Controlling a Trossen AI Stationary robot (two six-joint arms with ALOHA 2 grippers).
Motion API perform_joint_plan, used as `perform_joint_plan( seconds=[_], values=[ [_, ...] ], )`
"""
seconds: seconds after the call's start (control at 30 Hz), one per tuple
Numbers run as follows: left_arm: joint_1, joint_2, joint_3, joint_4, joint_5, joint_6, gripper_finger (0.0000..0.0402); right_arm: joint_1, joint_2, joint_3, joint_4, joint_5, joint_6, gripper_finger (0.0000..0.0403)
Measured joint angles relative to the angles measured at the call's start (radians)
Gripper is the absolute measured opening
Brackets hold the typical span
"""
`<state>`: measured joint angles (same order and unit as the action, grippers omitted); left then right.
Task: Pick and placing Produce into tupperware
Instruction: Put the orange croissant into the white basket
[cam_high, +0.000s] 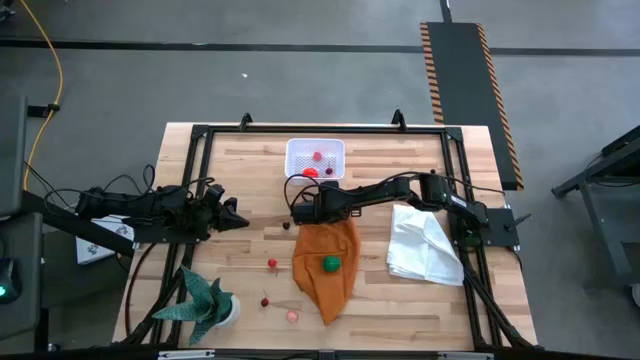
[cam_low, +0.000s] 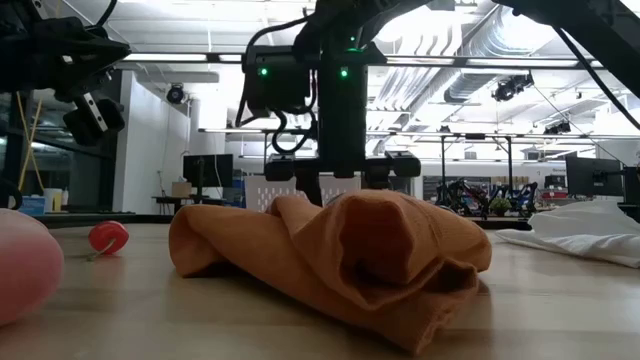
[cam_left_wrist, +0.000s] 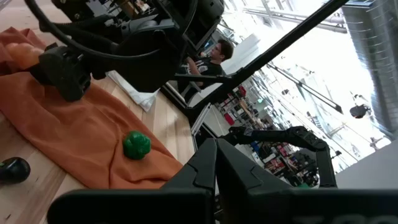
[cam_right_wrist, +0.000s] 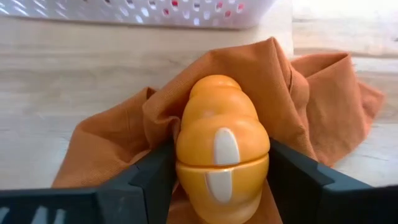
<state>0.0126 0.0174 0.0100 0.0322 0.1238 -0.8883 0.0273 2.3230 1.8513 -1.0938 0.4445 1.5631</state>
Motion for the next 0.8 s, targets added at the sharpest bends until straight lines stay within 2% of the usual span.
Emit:
perform_joint_plan(
  seconds=[0.43, 0.8],
  values=[
    [0.000, 0.000, 0.000, 0.000, 0.000, -0.007, 0.0001, 0.023, 0.000, 0.066, -0.102, 0.008, 0.008, 0.0205],
    [0.000, 0.000, 0.000, 0.000, 0.000, -0.007, 0.0001, 0.040, 0.000, 0.067, -0.114, 0.011, 0.034, 0.0213]
  ],
)
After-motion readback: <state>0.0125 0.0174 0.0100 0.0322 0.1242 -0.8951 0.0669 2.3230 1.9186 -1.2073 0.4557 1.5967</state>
